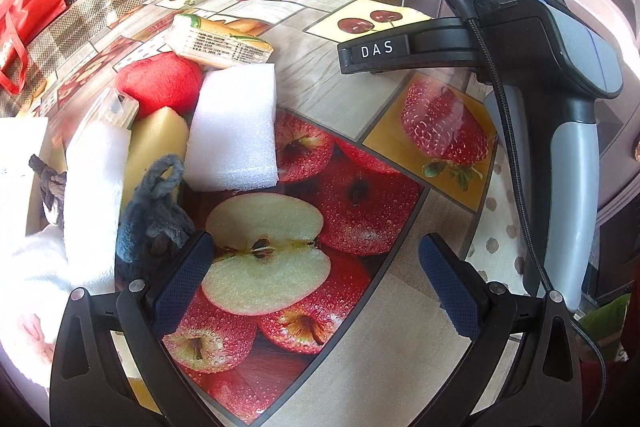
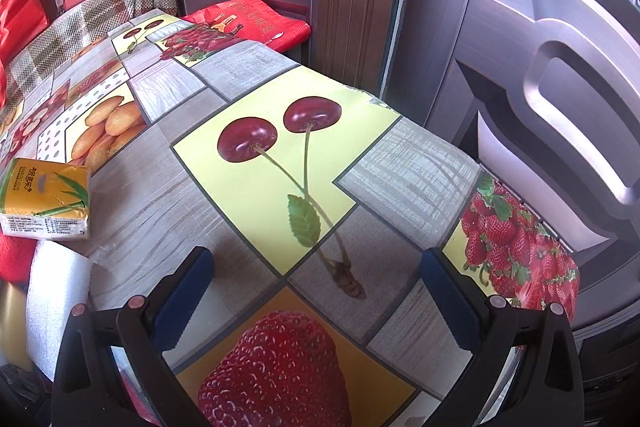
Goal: Organize soft objects
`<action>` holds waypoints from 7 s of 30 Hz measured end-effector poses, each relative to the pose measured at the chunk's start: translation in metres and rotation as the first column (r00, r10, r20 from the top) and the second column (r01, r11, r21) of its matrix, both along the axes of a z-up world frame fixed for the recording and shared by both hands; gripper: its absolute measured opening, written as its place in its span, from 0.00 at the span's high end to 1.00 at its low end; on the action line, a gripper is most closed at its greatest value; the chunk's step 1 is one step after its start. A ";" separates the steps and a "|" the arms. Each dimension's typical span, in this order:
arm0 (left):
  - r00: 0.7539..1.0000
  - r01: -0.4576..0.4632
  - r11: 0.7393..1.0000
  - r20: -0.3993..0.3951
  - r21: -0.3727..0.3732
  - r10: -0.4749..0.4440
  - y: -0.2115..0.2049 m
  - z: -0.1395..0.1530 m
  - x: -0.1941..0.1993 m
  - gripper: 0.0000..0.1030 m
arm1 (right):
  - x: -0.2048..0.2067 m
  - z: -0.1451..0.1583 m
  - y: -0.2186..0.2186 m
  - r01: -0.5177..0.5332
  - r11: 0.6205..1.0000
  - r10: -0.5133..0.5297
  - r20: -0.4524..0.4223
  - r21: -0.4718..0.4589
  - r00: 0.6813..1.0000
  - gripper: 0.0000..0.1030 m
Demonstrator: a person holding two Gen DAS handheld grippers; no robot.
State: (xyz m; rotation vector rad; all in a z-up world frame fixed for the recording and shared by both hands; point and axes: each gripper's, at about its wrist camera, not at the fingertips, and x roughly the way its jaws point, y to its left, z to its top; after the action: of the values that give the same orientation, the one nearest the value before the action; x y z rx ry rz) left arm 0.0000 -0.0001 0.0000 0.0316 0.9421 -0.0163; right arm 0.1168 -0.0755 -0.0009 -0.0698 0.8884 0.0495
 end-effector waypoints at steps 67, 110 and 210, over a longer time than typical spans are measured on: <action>1.000 0.001 1.000 0.002 0.001 -0.001 0.000 0.001 -0.001 0.01 | -0.001 0.000 0.000 0.000 1.000 0.000 0.000 -0.001 1.000 0.00; 0.755 -0.445 0.879 0.457 -0.168 0.470 0.157 0.099 -0.216 0.00 | -0.058 0.086 -0.034 -0.622 0.626 0.411 0.479 0.471 0.776 0.00; 0.643 -0.710 0.703 0.383 -0.027 0.664 0.255 0.038 -0.172 0.59 | -0.194 0.043 0.209 -0.912 0.363 0.790 0.456 0.192 0.410 0.46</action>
State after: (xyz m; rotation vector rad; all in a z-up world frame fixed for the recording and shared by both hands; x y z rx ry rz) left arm -0.1716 0.2550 0.0380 -0.2094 0.5219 0.7531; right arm -0.0768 0.1340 0.0425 -0.1407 0.4222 1.2433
